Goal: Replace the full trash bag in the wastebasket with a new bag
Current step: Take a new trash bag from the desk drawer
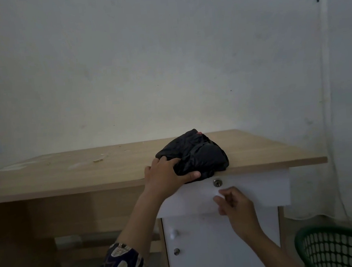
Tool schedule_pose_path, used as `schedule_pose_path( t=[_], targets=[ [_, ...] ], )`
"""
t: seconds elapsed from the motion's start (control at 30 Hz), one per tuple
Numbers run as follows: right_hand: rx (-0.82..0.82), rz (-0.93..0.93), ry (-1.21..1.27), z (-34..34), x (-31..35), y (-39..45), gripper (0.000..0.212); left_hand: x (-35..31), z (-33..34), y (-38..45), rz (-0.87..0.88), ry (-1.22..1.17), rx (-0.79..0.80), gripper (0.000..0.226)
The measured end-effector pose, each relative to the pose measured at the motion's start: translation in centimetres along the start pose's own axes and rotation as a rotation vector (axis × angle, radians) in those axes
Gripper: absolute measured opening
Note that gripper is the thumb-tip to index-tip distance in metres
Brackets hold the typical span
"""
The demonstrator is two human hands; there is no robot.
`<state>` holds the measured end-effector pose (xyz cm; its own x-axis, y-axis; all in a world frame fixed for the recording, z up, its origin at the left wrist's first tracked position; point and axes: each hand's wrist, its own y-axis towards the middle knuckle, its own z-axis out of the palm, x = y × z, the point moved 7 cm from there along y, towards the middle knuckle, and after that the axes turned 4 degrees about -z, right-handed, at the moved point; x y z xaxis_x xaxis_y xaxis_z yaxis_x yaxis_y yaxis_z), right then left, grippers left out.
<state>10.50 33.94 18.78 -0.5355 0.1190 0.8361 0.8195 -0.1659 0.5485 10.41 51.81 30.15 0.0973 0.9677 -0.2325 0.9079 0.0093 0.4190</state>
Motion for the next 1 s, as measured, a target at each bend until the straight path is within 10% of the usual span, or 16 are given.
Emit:
schedule_pose_path(
  t=[0.6, 0.87, 1.0],
  targets=[
    [0.067, 0.108, -0.081, 0.4, -1.4, 2.2, 0.018, -0.1, 0.2, -0.2, 0.008, -0.007, -0.085, 0.073],
    [-0.09, 0.049, -0.093, -5.5, 2.4, -3.0, 0.017, -0.8, -1.9, -5.9, 0.255, -0.235, -0.772, 0.049],
    [-0.07, -0.034, 0.029, -7.2, 6.0, -3.9, 0.047, -2.0, 0.3, -9.1, 0.355, -0.349, -0.779, 0.036]
  ],
)
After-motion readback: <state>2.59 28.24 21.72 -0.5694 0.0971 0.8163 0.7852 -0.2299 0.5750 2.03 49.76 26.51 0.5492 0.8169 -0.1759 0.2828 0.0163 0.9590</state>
